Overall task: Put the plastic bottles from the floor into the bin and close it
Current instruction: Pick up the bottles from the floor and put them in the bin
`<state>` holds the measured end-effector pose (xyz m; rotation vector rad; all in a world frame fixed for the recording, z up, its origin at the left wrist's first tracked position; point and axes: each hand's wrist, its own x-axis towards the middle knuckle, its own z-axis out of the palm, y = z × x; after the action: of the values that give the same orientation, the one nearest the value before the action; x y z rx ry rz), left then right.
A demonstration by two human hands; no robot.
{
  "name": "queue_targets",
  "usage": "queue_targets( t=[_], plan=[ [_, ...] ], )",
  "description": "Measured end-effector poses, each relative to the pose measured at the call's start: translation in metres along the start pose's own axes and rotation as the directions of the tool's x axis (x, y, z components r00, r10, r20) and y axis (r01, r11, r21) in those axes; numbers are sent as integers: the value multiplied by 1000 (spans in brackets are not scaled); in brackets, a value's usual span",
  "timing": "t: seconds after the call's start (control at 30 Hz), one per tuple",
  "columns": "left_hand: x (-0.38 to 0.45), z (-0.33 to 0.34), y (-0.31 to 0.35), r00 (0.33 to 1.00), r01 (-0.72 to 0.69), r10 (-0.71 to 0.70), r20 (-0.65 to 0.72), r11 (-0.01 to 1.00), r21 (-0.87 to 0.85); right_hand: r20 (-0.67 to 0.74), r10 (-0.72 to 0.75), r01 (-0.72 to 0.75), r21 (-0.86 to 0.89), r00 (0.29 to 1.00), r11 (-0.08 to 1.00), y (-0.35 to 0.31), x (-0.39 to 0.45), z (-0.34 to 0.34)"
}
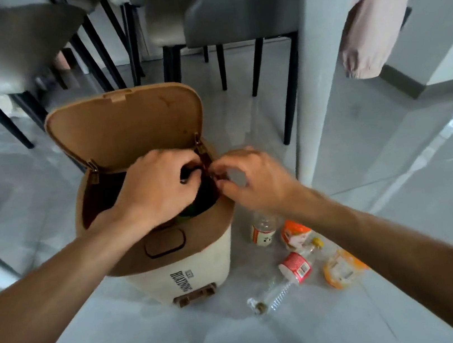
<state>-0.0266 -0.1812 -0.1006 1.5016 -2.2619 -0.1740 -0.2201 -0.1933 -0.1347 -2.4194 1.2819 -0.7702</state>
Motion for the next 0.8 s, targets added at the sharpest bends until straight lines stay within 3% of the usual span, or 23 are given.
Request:
queue_targets(
  t=[0.1,0.17,0.3,0.43,0.53,0.7,0.8],
  plan=[
    [5,2,60,941,-339,333,-64,921,-195,-179,46,-41,32,983,999,27,-44,-11],
    [9,21,91,905,-416,424,18,894,-165,-205,138,-135,27,969,990,47,-66,-12],
    [29,93,118,925,-284,282,253,958,-29,49,424,-372,-395,904,840,85,-91,-6],
    [33,151,110,833,-105,-33,552,971,216,241,547,-394,-474,802,788,98,-102,3],
    [23,178,99,836,37,-149,527,975,218,228,528,-381,-472,818,795,105,-109,13],
    [17,171,106,935,-48,-9,356,987,152,89,458,-398,-371,884,839,117,-109,12],
    [30,140,118,960,-33,34,278,999,-7,-109,388,-403,-216,915,889,103,-94,-10]
  ],
)
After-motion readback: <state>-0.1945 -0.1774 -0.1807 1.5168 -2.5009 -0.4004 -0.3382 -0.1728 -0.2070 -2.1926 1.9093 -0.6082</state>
